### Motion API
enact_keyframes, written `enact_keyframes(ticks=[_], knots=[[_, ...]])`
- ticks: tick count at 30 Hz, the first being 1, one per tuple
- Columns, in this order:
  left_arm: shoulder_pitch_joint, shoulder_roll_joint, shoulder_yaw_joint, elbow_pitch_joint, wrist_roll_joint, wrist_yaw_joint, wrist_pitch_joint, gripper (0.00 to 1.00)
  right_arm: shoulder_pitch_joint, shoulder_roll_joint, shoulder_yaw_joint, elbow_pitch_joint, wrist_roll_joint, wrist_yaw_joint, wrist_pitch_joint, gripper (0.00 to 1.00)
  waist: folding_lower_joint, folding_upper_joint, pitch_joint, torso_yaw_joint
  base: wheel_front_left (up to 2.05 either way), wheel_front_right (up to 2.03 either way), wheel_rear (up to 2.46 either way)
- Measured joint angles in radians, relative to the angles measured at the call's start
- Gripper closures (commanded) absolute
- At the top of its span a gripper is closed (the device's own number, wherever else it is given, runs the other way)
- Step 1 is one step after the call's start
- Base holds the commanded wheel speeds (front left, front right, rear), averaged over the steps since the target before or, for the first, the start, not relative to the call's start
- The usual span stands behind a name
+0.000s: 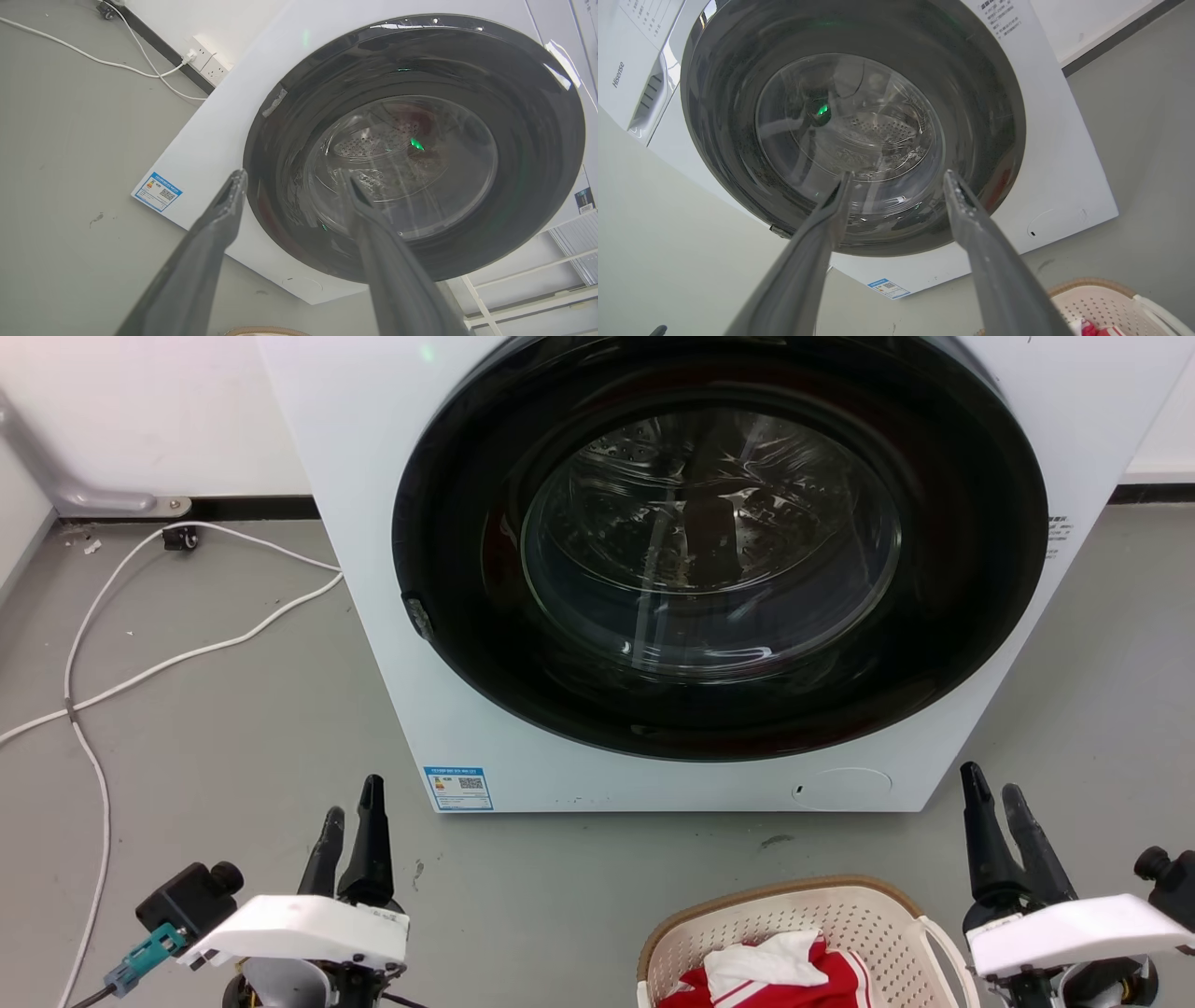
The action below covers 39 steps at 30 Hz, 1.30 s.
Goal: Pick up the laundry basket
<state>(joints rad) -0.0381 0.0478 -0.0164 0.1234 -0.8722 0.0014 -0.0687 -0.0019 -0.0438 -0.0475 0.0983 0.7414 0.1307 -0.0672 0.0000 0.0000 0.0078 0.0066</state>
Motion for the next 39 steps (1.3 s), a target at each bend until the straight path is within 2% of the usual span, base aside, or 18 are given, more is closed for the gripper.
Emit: enact_keyframes(ticks=[22, 39], knots=[[0.014, 0.0, -0.059, -0.034, 0.317, 0.044, -0.067, 0.0, 0.024, -0.001, 0.02, -0.041, -0.292, 0.0, -0.066, 0.0, 0.0001, 0.0, 0.004, 0.003, 0.0, 0.0, 0.0], [0.027, 0.001, -0.095, -0.036, 0.49, 0.069, -0.108, 0.0, 0.04, -0.002, 0.019, -0.052, -0.439, 0.0, -0.109, 0.0, 0.0, 0.0, 0.002, 0.001, 0.0, 0.0, 0.0]])
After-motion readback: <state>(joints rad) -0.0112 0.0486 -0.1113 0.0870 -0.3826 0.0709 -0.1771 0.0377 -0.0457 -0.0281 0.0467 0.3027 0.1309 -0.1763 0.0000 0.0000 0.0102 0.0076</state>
